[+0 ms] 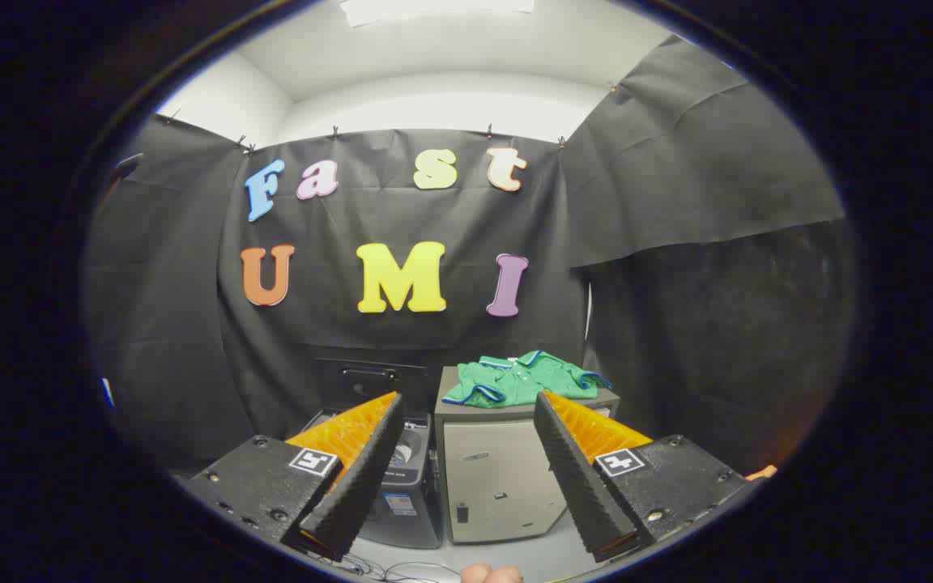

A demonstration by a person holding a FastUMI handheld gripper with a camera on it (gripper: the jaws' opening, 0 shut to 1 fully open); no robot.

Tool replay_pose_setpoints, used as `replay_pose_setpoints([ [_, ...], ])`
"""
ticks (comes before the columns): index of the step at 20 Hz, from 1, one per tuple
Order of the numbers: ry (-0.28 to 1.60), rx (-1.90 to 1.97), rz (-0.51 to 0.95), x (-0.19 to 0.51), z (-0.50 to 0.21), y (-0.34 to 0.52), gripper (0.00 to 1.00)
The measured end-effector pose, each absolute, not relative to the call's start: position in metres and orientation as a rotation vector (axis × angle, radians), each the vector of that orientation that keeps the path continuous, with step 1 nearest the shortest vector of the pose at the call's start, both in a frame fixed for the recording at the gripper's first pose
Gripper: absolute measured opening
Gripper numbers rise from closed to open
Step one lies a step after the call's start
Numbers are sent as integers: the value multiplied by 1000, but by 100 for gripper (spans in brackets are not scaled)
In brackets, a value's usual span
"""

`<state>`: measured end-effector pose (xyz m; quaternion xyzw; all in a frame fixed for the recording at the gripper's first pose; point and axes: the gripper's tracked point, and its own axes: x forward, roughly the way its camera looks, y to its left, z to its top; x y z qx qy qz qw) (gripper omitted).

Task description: Put the clothes into the washing machine and then close the washing machine lid.

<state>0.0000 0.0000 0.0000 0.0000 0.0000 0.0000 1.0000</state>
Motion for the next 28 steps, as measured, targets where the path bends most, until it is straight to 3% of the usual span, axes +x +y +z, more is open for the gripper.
replay_pose_setpoints([
  [28,21,0,-8,11,-9,15,100],
])
